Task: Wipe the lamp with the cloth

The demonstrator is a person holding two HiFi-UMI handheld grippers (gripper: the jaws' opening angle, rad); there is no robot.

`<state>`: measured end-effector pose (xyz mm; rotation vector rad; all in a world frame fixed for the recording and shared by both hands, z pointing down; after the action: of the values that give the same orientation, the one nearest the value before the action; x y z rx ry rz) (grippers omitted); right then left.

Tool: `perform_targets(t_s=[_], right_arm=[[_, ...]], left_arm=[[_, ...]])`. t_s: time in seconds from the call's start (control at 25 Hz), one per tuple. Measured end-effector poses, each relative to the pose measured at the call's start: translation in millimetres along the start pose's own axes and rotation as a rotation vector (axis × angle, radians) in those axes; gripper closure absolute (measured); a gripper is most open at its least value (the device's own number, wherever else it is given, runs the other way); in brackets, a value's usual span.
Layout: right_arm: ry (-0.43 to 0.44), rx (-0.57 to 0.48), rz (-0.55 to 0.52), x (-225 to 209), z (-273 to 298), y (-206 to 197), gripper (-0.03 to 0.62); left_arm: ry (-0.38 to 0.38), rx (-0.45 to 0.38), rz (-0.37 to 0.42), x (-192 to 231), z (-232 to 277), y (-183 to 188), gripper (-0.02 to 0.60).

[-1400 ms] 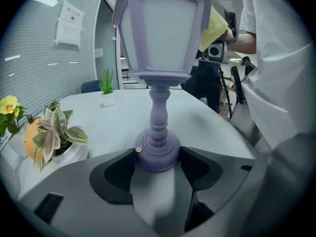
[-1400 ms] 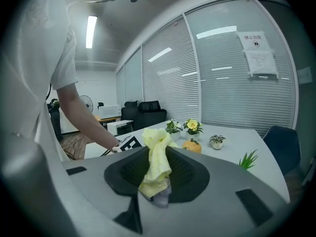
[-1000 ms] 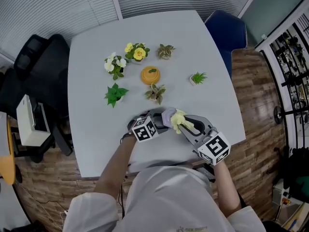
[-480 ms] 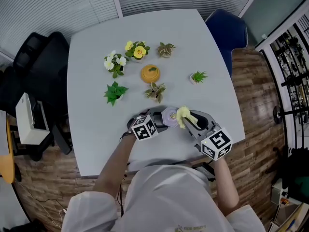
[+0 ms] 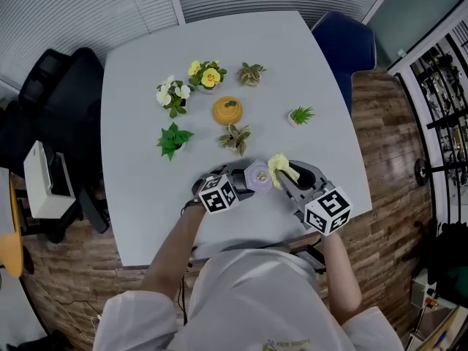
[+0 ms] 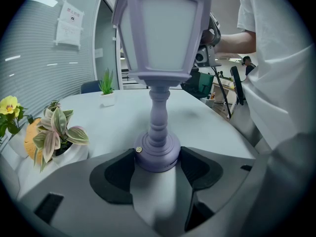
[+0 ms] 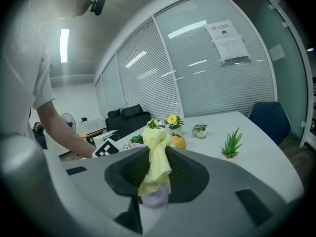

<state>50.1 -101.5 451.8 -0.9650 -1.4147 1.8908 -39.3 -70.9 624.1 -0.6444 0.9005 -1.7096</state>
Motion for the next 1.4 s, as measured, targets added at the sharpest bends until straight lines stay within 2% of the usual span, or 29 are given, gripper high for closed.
perform_targets(t_s=[0.52, 0.8, 1.0, 1.4], right_arm=[[0.005, -0.03, 0.127, -18.0, 13.9, -5.8, 0.487], [0.154, -0.035, 0.28, -25.9, 23.6, -9.1, 0.487], [0.253, -0.023, 0.309, -26.6, 30.0, -7.6, 0.488], [0.401, -0.034, 0.457, -32.4, 47.3, -9.2, 0.488]], left_arm=[[0.001, -0.001, 0.0, 0.6, 0.0, -0.1, 0.282], [0.001, 0.0, -0.002, 0.9, 0.2, -1.1, 0.282], [0.0, -0.001, -0.002, 0.8, 0.6, 0.2, 0.282], [-0.002, 0.0, -0.003, 1.8, 0.2, -0.2, 0.282]])
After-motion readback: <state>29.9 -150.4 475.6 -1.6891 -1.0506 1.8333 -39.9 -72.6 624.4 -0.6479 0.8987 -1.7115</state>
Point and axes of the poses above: the fingertips, and each gripper's own axes: z forward along the fingers, x to its left, y out of its top, the point moved 3 cm from there along -z, backward along the fingers, and after that the axes turned 12 degrees about -x, right-handed, at the moved point
